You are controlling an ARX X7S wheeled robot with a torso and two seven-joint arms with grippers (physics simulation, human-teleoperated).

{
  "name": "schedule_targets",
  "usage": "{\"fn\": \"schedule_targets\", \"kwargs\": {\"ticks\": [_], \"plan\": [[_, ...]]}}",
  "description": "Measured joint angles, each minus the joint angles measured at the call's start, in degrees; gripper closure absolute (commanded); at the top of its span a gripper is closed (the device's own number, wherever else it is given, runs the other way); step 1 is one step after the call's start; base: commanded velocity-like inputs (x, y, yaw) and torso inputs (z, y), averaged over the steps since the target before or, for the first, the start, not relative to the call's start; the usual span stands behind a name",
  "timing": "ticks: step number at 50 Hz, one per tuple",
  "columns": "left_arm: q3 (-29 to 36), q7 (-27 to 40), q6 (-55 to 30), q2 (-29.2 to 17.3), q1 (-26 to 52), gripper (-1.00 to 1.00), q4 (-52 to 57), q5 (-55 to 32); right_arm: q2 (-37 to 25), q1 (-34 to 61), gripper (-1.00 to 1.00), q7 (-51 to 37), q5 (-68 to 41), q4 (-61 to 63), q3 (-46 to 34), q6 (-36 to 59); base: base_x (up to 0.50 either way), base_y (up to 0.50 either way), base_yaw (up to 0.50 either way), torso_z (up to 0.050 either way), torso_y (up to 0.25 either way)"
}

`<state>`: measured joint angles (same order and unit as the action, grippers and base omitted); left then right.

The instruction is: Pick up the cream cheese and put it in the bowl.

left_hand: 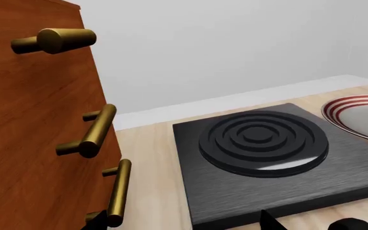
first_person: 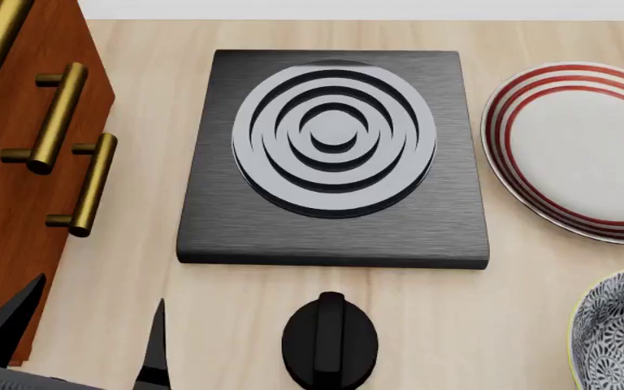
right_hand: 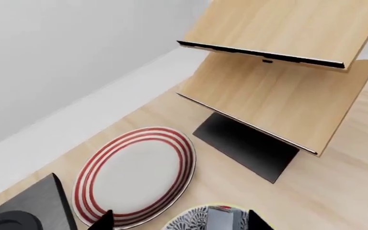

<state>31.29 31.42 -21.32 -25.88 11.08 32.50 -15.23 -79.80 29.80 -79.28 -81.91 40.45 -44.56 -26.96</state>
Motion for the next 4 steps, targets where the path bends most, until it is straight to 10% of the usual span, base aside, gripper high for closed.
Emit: {"fn": "schedule_targets", "kwargs": {"ticks": [4], "plan": [[0.02, 0.03, -0.12, 0.00, 0.08, -1.00, -0.02, -0.06, -1.52, -0.51, -1.00, -0.81, 0.90, 1.65, 0.23, -1.20, 0.00, 0.00, 0.00, 0.000, 0.000]]}}
